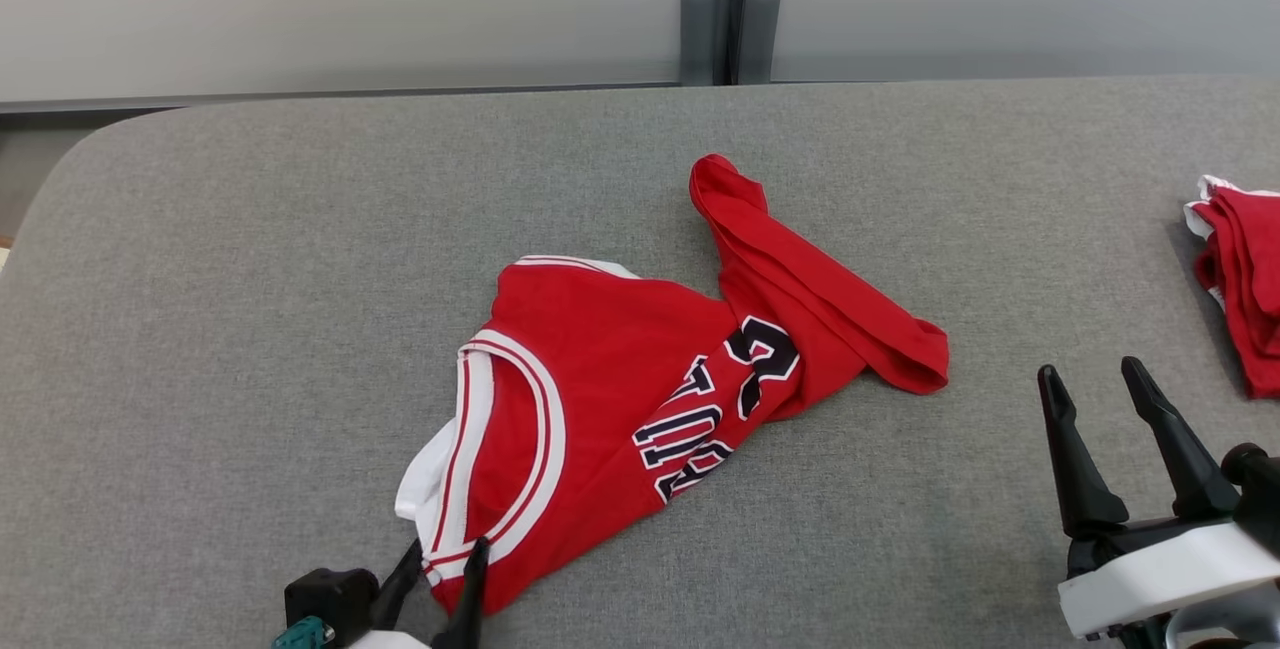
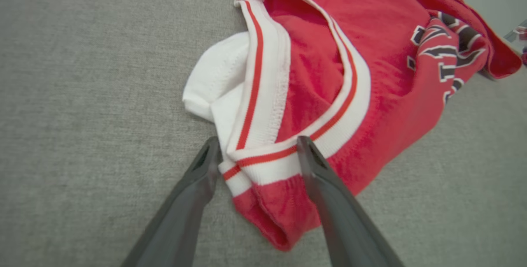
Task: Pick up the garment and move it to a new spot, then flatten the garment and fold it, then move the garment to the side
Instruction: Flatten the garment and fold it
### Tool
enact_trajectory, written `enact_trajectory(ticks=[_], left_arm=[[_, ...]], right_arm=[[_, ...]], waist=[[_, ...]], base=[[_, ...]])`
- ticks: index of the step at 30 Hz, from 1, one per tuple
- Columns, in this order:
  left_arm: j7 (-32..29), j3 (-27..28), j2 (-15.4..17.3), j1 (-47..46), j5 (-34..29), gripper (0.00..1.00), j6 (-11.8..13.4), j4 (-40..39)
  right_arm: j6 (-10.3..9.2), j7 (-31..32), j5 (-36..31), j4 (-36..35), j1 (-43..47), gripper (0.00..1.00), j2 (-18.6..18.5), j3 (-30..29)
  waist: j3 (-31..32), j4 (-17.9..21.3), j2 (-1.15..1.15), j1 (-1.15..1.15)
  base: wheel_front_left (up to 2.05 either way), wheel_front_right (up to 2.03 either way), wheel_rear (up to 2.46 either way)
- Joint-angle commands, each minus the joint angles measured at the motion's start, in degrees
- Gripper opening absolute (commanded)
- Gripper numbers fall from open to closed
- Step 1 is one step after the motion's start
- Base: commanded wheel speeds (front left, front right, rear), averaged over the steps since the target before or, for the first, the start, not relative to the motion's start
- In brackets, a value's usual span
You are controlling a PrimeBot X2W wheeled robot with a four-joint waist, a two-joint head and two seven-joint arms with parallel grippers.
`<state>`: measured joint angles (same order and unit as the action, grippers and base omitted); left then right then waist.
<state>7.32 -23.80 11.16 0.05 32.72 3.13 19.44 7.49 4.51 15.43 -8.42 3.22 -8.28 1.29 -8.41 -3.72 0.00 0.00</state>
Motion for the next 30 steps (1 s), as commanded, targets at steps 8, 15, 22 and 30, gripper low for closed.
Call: enact_trajectory(ticks=[8,15,22,30], left_arm=[[4.2,-0.7,0.4,-3.8,-2.1,0.00,-1.3,-0.7],[4.0,-2.5,2.1,-3.7,-5.5,0.00,0.2,-11.1],[-1.0,-4.3,4.2,-1.0,-6.9,0.00,2.1,-26.4],[-4.7,-3.3,5.0,-1.0,-6.4,0.00,4.5,-34.3]], right_arm=[[0.00,-0.6,0.4,0.3,-0.7,1.00,-0.2,-1.3],[0.00,-0.1,0.1,-0.1,-0.2,1.00,0.1,-2.5],[0.00,0.4,-0.3,-1.2,0.5,1.00,0.9,-3.5],[0.00,0.1,0.1,-1.6,-0.5,1.00,1.3,-3.2]], waist=[[-0.6,-1.1,0.00,0.00],[0.4,-3.0,0.00,0.00],[1.5,-3.7,0.00,0.00],[0.7,-2.0,0.00,0.00]], base=[[0.00,0.00,0.00],[0.00,0.00,0.00],[0.00,0.00,0.00],[0.00,0.00,0.00]])
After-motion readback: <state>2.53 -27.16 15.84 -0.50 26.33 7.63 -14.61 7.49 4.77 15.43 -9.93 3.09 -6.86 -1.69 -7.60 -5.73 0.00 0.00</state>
